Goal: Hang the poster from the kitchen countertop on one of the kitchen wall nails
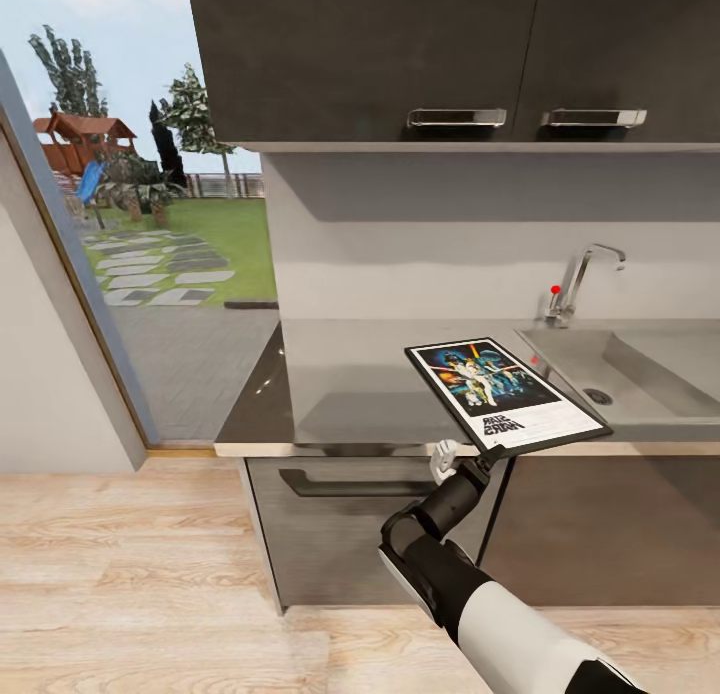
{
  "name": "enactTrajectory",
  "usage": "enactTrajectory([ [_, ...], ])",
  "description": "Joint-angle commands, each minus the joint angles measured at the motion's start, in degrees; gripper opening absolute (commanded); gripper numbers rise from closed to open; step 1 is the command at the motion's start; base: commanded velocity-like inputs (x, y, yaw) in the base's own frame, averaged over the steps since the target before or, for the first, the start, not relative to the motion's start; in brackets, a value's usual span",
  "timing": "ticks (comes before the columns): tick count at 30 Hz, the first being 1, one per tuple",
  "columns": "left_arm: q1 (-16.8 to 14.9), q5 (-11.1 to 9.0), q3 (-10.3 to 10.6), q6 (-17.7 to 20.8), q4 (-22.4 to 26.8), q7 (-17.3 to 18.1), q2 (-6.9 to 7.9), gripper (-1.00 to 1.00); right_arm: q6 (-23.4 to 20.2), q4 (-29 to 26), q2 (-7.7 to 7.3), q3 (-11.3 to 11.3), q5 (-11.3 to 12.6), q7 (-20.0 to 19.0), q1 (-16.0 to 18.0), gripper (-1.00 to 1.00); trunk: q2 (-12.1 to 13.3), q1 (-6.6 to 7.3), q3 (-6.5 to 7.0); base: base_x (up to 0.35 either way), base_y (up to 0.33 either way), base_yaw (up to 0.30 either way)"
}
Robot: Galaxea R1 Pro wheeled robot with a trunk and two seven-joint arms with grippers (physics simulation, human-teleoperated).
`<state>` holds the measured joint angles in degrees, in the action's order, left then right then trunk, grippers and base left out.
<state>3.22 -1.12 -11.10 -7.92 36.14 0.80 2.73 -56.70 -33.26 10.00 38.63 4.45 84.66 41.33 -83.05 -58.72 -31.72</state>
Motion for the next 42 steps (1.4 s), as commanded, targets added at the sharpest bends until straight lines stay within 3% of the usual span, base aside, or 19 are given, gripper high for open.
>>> enactTrajectory([
  [1, 0.0, -0.1, -0.1, -0.1, 0.1, 0.1, -0.01, 1.0, -0.6, 0.0, 0.0, 0.2, 0.5, 0.4, 0.1, 1.0, 0.0, 0.0, -0.05, 0.0, 0.0, 0.0],
  [42, 0.0, -0.1, -0.1, -0.1, 0.1, 0.1, -0.01, 1.0, -0.5, 0.0, 0.0, 0.2, 0.5, 0.4, 0.1, 1.0, 0.0, 0.0, -0.05, 0.02, 0.0, 0.0],
])
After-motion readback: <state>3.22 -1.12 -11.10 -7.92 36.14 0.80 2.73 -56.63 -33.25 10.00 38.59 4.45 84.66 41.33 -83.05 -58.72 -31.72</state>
